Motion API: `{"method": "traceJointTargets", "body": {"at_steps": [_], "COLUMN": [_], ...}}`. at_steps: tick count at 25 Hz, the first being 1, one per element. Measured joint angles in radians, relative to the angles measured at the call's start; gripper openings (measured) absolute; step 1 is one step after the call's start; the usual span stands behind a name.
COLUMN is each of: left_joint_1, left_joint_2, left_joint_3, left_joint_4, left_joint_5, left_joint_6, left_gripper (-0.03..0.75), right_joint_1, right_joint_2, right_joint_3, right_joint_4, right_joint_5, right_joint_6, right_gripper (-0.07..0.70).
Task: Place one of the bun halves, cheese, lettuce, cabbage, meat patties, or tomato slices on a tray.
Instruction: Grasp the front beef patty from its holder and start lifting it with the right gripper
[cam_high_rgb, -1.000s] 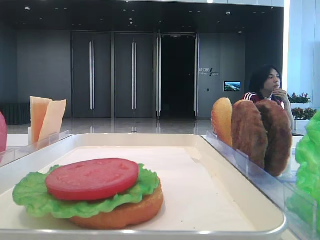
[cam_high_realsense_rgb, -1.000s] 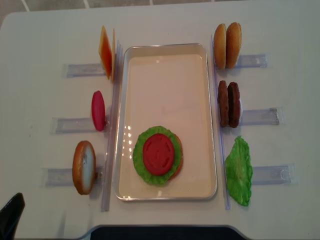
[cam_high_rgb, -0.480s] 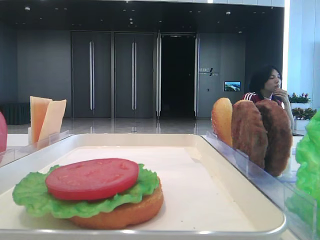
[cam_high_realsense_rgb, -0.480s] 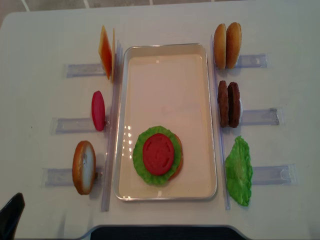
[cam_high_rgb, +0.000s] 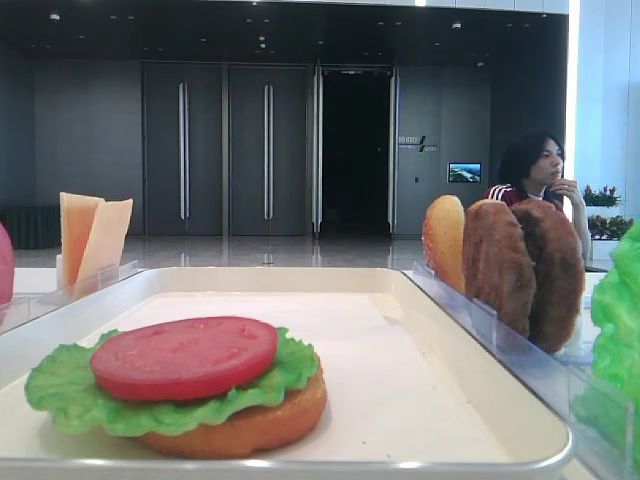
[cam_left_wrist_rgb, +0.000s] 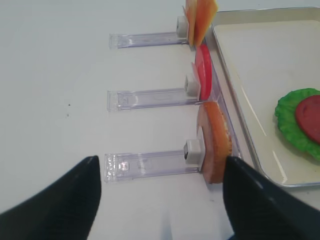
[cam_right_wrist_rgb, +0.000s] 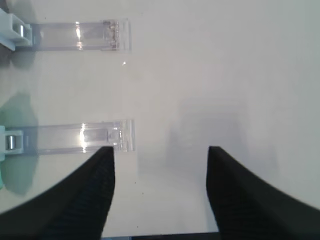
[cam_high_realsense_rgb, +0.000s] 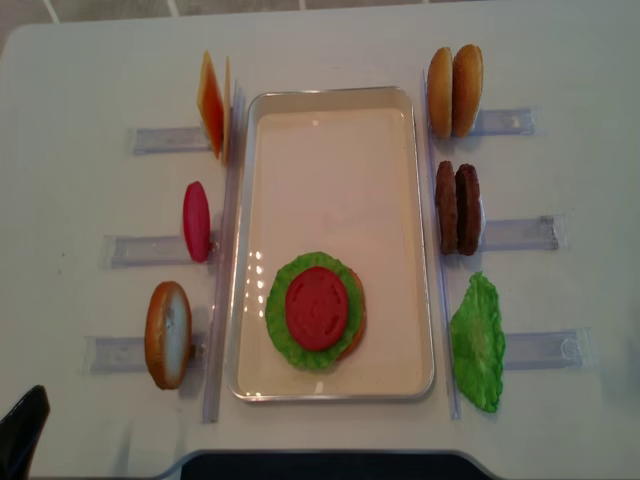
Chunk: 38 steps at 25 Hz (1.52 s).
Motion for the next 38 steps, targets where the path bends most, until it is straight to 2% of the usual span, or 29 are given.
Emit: {"method": "traceJointTargets", "body": {"at_steps": [8,15,25,31,38], "left_joint_1": [0.000,0.000,0.000,0.000,0.000], "left_joint_2": [0.000,0.000,0.000,0.000,0.000], "left_joint_3": [0.000,0.000,0.000,0.000,0.000], "left_joint_4": [0.000,0.000,0.000,0.000,0.000], "left_joint_5": [0.000,0.000,0.000,0.000,0.000], "left_joint_6": [0.000,0.000,0.000,0.000,0.000], "left_gripper": [0.580,0.580,0.580,0.580,0.580], "right_joint_1": [0.000,0.000,0.000,0.000,0.017], "right_joint_2": [0.297,0.502,0.658,0.696,0.698], "right_joint_3": [-0.238,-0.405,-0.529,-0.545,-0.590], "right_joint_4": [0.007,0.021,0.021,0.021,0.021], "right_joint_5": [0.005,0.066,0.091,0.091,0.093], "right_joint_6": [-0.038,-0.046,-0.051,-0.046,0.062], "right_gripper": [0.417,0.417,0.417,0.415,0.415]}}
